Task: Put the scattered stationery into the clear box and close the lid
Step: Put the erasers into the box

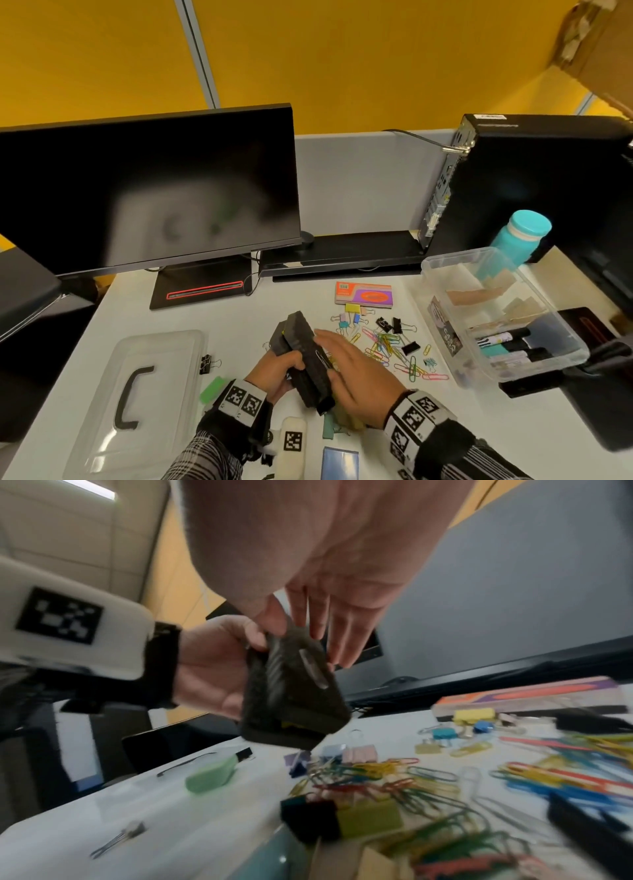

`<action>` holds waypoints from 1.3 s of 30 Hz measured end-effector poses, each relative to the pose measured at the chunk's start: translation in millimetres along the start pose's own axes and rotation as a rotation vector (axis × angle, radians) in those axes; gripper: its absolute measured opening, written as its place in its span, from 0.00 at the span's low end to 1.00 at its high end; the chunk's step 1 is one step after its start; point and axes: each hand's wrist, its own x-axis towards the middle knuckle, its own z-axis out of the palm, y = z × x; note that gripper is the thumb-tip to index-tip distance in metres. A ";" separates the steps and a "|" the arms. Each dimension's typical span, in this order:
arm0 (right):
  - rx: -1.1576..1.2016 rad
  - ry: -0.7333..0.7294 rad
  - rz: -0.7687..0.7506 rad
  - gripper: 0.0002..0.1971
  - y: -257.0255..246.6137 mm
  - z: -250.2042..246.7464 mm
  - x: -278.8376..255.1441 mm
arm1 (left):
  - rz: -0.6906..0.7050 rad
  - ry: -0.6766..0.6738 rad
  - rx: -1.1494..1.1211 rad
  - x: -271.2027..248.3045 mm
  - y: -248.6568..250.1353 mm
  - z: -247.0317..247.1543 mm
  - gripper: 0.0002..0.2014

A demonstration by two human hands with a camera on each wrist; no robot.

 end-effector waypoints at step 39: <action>0.770 0.105 0.586 0.17 57.4 -77.5 56.8 | 0.025 0.012 -0.072 15.6 11.6 -47.9 0.29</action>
